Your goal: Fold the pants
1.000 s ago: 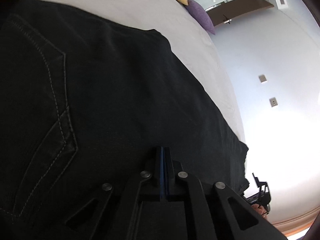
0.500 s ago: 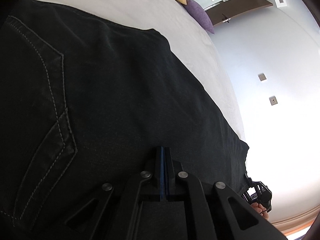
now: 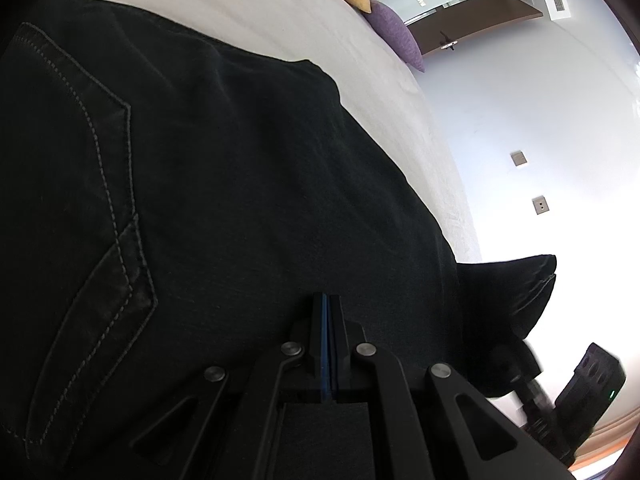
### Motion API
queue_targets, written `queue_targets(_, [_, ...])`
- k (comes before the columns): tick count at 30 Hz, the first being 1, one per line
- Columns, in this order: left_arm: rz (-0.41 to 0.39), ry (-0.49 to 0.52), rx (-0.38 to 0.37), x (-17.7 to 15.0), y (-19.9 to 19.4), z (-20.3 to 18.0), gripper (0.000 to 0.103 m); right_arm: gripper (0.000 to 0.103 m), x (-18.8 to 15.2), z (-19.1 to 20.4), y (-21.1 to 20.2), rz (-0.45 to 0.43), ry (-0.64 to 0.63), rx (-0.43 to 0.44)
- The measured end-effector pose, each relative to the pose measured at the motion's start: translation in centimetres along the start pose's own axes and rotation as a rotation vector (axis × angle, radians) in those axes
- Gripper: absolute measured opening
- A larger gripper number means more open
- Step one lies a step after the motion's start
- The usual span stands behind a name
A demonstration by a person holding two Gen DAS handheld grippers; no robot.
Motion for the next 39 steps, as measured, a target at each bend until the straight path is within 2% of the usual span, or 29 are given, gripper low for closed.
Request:
queue_targets(2, [0.001, -0.005, 0.003, 0.0, -0.2, 0.0, 0.004, 0.009, -1.6, 2.8, 3.2, 0.091, -0.049, 0.016])
queue_targets(4, [0.007, -0.016, 0.019, 0.0, -0.5, -0.4, 0.003, 0.009, -1.8, 3.6, 3.5, 0.062, -0.109, -0.031])
queue_targets(6, [0.008, 0.008, 0.012, -0.1, -0.7, -1.7, 0.029, 0.009, -1.5, 3.4, 3.1, 0.049, -0.121, -0.027])
queue_targets(8, [0.020, 0.047, -0.029, -0.5, -0.5, -4.0, 0.088, 0.009, -1.4, 3.3, 3.1, 0.042, -0.119, -0.034])
queue_targets(9, [0.024, 0.063, -0.029, -0.7, -0.2, -5.1, 0.100, 0.009, -1.5, 3.4, 3.0, 0.036, -0.115, -0.037])
queue_targets(10, [0.036, 0.086, -0.030, -0.9, 0.3, -6.5, 0.103, 0.009, -1.5, 3.5, 2.9, 0.031, -0.109, -0.039])
queue_targets(13, [0.111, 0.105, -0.051, -1.6, 2.4, -8.6, 0.103, 0.009, -1.1, 3.9, 2.1, -0.001, -0.104, -0.044])
queue_targets(19, [0.126, 0.029, -0.058, -1.5, 3.5, -8.5, 0.103, 0.009, 0.2, 4.4, 0.0, -0.072, -0.113, -0.071])
queue_targets(25, [0.175, 0.036, -0.043, -0.2, 4.7, -8.9, 0.102, 0.009, 0.3, 5.7, -1.8, -0.094, -0.141, -0.072])
queue_targets(27, [0.185, 0.049, -0.047, 0.6, 5.2, -9.7, 0.091, 0.009, 0.2, 6.2, -2.3, -0.101, -0.154, -0.071])
queue_targets(28, [0.196, 0.064, -0.041, 1.0, 5.4, -10.0, 0.067, 0.009, 0.0, 6.6, -2.6, -0.102, -0.157, -0.070])
queue_targets(29, [0.218, 0.074, -0.027, 1.3, 5.8, -10.2, 0.031, 0.009, 0.0, 6.9, -2.8, -0.101, -0.160, -0.069])
queue_targets(30, [0.239, 0.082, -0.006, 1.5, 6.2, -10.3, 0.016, 0.009, 0.1, 7.0, -2.9, -0.100, -0.159, -0.068])
queue_targets(31, [0.254, 0.097, 0.008, 1.6, 6.4, -10.2, 0.007, 0.009, 0.2, 7.1, -3.0, -0.101, -0.159, -0.067])
queue_targets(34, [0.285, 0.158, 0.032, 2.6, 6.4, -10.3, 0.008, 0.009, 0.1, 8.2, -4.0, -0.103, -0.160, -0.055])
queue_targets(35, [0.290, 0.184, 0.043, 3.3, 6.4, -10.7, 0.008, 0.009, -0.3, 7.5, -3.9, -0.104, -0.163, -0.051])
queue_targets(39, [0.309, 0.299, 0.109, 5.0, 4.8, -11.3, 0.008, 0.009, 0.3, 9.4, -3.6, -0.111, -0.224, -0.024])
Point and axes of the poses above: each gripper's, at about its wrist camera, not at the fingertips, and y roughly the way its jaws point, z to its left, x to its top, the point moved 1 cm from there along y, roughly the way its jaws point, and after that the axes turned 7 degrees about -y, right-handed, at the moved point
